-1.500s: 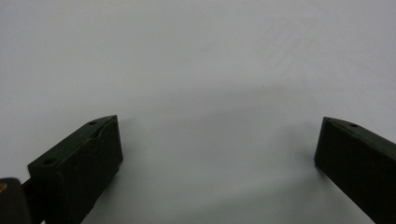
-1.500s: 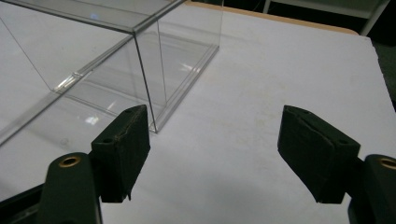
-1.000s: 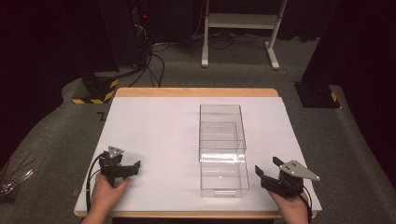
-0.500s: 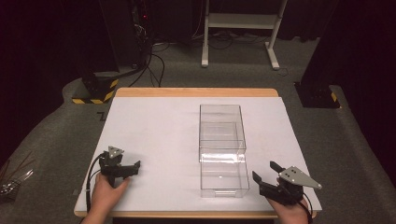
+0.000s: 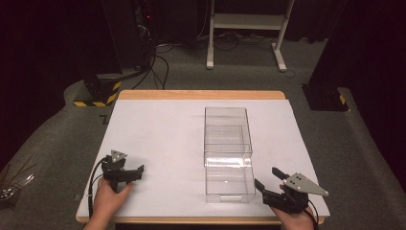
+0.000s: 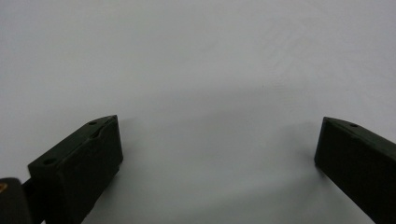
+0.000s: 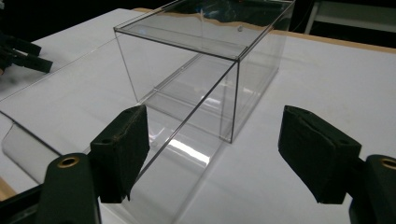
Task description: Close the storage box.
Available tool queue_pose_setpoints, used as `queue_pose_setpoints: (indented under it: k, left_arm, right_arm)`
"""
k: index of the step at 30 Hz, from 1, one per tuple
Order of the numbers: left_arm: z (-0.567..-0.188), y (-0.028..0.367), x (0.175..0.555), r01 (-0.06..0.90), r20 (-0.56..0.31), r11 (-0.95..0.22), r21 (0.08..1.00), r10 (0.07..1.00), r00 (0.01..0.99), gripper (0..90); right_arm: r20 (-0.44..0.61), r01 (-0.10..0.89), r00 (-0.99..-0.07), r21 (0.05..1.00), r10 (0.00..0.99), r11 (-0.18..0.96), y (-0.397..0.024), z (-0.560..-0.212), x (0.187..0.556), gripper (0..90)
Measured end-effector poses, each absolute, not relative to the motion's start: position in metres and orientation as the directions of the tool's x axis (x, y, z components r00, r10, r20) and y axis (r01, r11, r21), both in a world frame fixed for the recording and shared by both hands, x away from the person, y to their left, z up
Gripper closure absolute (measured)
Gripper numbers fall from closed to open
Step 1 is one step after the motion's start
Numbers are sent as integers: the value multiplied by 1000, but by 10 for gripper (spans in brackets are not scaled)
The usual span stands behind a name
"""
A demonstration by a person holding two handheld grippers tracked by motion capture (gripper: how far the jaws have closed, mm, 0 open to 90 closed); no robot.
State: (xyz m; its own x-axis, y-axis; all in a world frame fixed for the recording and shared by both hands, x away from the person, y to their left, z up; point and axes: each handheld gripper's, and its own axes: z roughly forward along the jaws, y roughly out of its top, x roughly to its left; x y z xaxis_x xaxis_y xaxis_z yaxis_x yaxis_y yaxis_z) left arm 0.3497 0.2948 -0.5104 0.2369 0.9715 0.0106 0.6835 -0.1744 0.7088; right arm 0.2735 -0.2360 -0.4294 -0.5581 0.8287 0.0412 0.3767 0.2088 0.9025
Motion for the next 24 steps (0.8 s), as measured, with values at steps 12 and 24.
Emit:
queue_pose_setpoints:
  k: [12,24]
  left_arm:
    - [-510,295,350,683,11,-175,709,971,237,12]
    - [-510,295,350,683,11,-175,709,971,237,12]
  right_arm:
    - [49,372,-588,903,807,217,-228,-432,261,249]
    - [51,376,-624,895,780,242,-220,-437,259,249]
